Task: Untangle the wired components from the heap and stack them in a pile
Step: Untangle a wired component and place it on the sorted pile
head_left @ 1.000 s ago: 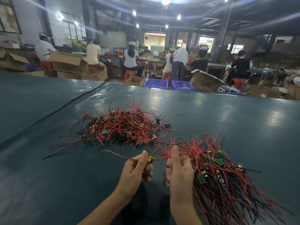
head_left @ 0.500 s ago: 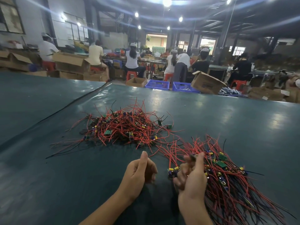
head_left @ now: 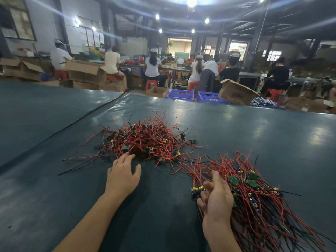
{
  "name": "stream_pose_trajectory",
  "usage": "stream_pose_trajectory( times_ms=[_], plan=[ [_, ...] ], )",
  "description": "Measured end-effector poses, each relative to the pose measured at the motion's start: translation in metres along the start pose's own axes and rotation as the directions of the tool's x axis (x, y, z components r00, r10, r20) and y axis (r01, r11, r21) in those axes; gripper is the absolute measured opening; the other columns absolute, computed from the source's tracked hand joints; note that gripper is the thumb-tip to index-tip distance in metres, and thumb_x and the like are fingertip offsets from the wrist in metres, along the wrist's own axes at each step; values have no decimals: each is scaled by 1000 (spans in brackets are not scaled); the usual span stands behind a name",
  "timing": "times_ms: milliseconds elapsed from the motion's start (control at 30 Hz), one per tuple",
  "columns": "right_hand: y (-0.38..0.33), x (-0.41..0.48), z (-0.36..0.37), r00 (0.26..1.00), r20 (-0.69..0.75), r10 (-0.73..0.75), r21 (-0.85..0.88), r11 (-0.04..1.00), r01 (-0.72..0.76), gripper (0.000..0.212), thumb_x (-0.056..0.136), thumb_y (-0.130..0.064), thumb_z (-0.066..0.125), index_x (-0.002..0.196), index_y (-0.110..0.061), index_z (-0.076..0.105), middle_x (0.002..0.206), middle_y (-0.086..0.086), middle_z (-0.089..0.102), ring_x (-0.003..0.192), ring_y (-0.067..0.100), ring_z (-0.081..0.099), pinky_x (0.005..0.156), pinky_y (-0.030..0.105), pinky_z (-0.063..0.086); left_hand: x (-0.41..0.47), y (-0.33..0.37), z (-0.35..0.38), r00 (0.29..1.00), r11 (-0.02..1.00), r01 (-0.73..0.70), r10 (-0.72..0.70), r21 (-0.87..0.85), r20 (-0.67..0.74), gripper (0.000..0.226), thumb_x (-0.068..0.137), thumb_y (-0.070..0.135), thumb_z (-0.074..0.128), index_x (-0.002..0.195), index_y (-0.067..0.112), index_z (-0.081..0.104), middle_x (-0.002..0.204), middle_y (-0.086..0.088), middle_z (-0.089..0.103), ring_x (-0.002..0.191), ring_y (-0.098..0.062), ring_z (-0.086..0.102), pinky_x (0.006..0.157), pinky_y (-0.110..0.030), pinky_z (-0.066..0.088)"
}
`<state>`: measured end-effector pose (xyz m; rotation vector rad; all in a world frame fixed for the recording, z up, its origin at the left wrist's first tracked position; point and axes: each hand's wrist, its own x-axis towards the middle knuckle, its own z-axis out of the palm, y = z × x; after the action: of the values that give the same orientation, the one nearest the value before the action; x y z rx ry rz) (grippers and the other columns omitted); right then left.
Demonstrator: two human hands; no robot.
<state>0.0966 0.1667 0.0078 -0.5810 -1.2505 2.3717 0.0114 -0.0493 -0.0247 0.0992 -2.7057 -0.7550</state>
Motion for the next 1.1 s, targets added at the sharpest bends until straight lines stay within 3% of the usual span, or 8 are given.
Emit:
stream_pose_trajectory(
  times_ms=[100, 200, 400, 567, 733, 900, 1000, 1100],
  plan=[
    [0, 1, -1, 1000, -6, 6, -8, 1000, -6, 8, 98, -27, 57, 95, -20, 59, 53, -7, 52, 35, 4, 32, 32, 19, 25, 2, -2, 0, 1000, 999, 2, -3, 37, 11, 47, 98, 37, 46, 141, 18, 45, 151, 0, 39, 139, -22, 31, 111, -46, 30],
    [0, 2, -1, 1000, 2, 13, -8, 1000, -13, 9, 98, -27, 57, 93, -20, 59, 54, -6, 51, 34, 4, 32, 32, 18, 25, 0, 1, -2, 996, 999, -32, 31, -9, -81, 43, 97, 31, 51, 136, 15, 49, 142, -1, 49, 132, -23, 40, 107, -45, 34],
    [1, 2, -1, 1000, 15, 18, -41, 999, -18, 12, 98, -27, 57, 89, -20, 60, 59, -3, 51, 36, 4, 33, 33, 19, 26, -2, 3, -6, 993, 997, -41, 33, -63, -113, 49, 95, 27, 56, 140, 12, 46, 142, -3, 50, 132, -24, 43, 107, -45, 35],
    [0, 2, -1, 1000, 27, 17, -64, 998, -15, 17, 98, -27, 56, 85, -18, 60, 61, -1, 50, 36, 4, 34, 33, 18, 26, -6, 9, -8, 970, 984, -131, 102, -121, -221, 31, 94, 18, 59, 124, 9, 62, 124, -6, 64, 119, -24, 54, 101, -43, 41],
    [2, 1, 1, 998, 49, 35, -76, 997, -31, 17, 98, -26, 56, 86, -16, 62, 61, -1, 48, 36, 4, 33, 33, 18, 25, -19, 25, -11, 896, 907, -366, 283, -210, -342, 12, 88, 18, 66, 95, 8, 70, 94, 0, 69, 94, -18, 60, 86, -33, 48],
    [6, -3, 3, 991, 125, 58, -185, 982, -34, 19, 98, -29, 56, 94, -14, 66, 57, -4, 52, 38, 6, 36, 34, 19, 27, -36, 42, -13, 813, 809, -547, 452, -216, -368, 30, 87, 32, 51, 73, 9, 65, 74, 4, 63, 75, -13, 55, 71, -27, 48],
    [8, -8, 7, 979, 196, 57, -290, 957, 3, 21, 97, -31, 57, 93, -13, 68, 58, -3, 59, 40, 7, 41, 38, 20, 31, -46, 55, -11, 718, 725, -663, 545, -187, -433, 27, 87, 22, 56, 66, 6, 62, 69, 1, 61, 68, -16, 55, 65, -32, 49],
    [9, -14, 11, 961, 273, 35, -330, 942, 60, 21, 95, -26, 59, 87, -10, 70, 60, -3, 66, 46, 7, 54, 49, 24, 44, -61, 70, -7, 577, 555, -808, 683, -196, -448, 23, 85, 13, 62, 63, 7, 62, 71, 1, 63, 66, -18, 55, 64, -32, 48]
  ],
)
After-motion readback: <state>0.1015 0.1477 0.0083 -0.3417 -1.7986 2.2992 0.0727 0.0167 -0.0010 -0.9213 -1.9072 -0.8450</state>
